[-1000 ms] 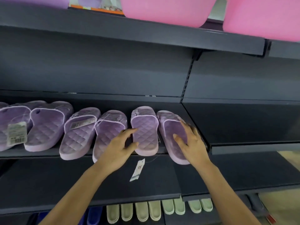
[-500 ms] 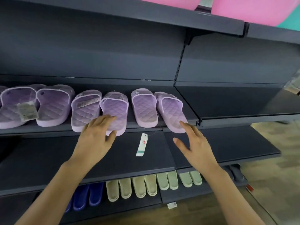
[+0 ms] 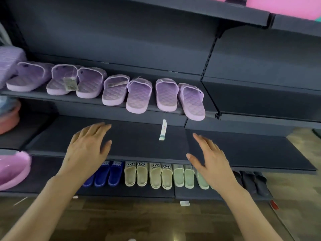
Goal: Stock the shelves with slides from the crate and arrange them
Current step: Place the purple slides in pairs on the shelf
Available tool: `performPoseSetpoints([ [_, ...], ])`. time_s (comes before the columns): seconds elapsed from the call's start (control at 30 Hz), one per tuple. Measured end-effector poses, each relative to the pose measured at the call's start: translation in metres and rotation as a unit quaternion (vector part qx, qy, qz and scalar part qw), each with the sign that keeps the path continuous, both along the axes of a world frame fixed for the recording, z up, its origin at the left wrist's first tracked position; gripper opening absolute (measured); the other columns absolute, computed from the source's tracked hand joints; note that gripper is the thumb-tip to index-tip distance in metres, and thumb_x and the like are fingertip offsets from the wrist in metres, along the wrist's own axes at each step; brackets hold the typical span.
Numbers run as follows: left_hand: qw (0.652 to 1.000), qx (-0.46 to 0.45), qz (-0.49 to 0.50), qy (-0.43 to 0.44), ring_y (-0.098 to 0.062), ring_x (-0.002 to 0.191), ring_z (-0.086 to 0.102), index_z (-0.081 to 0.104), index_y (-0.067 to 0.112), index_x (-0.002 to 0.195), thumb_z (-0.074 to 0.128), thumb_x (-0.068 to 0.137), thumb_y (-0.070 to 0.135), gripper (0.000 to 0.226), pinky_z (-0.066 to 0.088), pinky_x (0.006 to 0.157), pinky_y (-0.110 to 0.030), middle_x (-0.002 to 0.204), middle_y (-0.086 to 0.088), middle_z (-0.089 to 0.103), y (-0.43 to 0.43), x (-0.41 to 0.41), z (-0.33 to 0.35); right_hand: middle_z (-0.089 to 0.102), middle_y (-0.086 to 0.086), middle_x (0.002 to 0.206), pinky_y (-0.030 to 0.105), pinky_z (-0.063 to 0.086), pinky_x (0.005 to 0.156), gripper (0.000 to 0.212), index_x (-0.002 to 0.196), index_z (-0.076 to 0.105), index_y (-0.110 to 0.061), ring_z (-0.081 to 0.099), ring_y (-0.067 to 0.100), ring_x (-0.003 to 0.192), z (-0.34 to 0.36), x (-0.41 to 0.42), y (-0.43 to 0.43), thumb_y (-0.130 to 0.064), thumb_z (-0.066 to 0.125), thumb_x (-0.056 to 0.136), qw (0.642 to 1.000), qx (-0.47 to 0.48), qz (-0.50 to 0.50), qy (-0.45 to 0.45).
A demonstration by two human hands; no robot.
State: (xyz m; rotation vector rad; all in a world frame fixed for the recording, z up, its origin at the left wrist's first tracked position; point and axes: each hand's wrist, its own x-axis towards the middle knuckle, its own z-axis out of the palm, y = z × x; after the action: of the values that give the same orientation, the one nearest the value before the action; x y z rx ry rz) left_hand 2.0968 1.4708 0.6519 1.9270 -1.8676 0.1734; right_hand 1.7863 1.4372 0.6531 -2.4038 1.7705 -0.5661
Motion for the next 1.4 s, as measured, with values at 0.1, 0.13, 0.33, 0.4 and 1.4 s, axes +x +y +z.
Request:
performPoseSetpoints([
  [0.1,0.999,0.018,0.033,-0.002,-0.039,0.11,0.056,0.057,0.006,0.123,0.069,0.079,0.014,0.047,0.044,0.087,-0.054,0.125,-0.014,0.059,0.04,0.0,-0.008,0.042,0.004,0.143,0.042,0.038,0.099,0.08,0.144,0.031,-0.021,0.043,0.025,0.127,-0.007,-0.004,0.026,-0.065,0.019,0.078,1.0,0.013,0.026,0.0],
  [0.13,0.999,0.022,0.045,0.001,-0.039,0.111,0.056,0.057,0.006,0.124,0.068,0.08,0.014,0.047,0.044,0.088,-0.054,0.126,-0.014,0.058,0.054,-0.001,-0.01,0.041,0.003,0.144,0.041,0.037,0.1,0.078,0.144,0.031,-0.021,0.041,0.024,0.128,-0.008,-0.004,0.035,-0.065,0.021,0.08,0.999,0.019,0.037,-0.004],
  [0.33,0.993,0.02,0.119,0.008,-0.037,0.109,0.057,0.054,0.008,0.126,0.066,0.083,0.016,0.045,0.043,0.087,-0.05,0.122,-0.013,0.06,0.146,0.002,-0.013,0.032,-0.002,0.149,0.038,0.029,0.107,0.06,0.145,0.025,-0.026,0.032,0.018,0.134,-0.015,0.018,0.075,-0.043,0.046,0.092,0.992,0.057,0.113,-0.014],
  [0.4,0.989,0.013,0.149,0.005,-0.036,0.106,0.058,0.053,0.008,0.126,0.063,0.085,0.018,0.044,0.044,0.086,-0.05,0.119,-0.013,0.062,0.176,0.012,-0.014,0.031,-0.003,0.149,0.037,0.027,0.107,0.057,0.144,0.027,-0.028,0.031,0.017,0.135,-0.014,0.035,0.084,-0.042,0.046,0.092,0.986,0.063,0.152,-0.01],
  [1.4,0.841,0.063,0.529,0.091,-0.032,0.117,0.053,0.055,0.014,0.126,0.068,0.08,0.018,0.048,0.04,0.095,-0.046,0.129,-0.007,0.056,0.528,0.224,-0.063,0.031,-0.004,0.15,0.038,0.028,0.113,0.058,0.144,0.029,-0.028,0.027,0.013,0.138,-0.066,0.439,0.27,-0.04,0.051,0.091,0.833,0.129,0.531,0.092],
])
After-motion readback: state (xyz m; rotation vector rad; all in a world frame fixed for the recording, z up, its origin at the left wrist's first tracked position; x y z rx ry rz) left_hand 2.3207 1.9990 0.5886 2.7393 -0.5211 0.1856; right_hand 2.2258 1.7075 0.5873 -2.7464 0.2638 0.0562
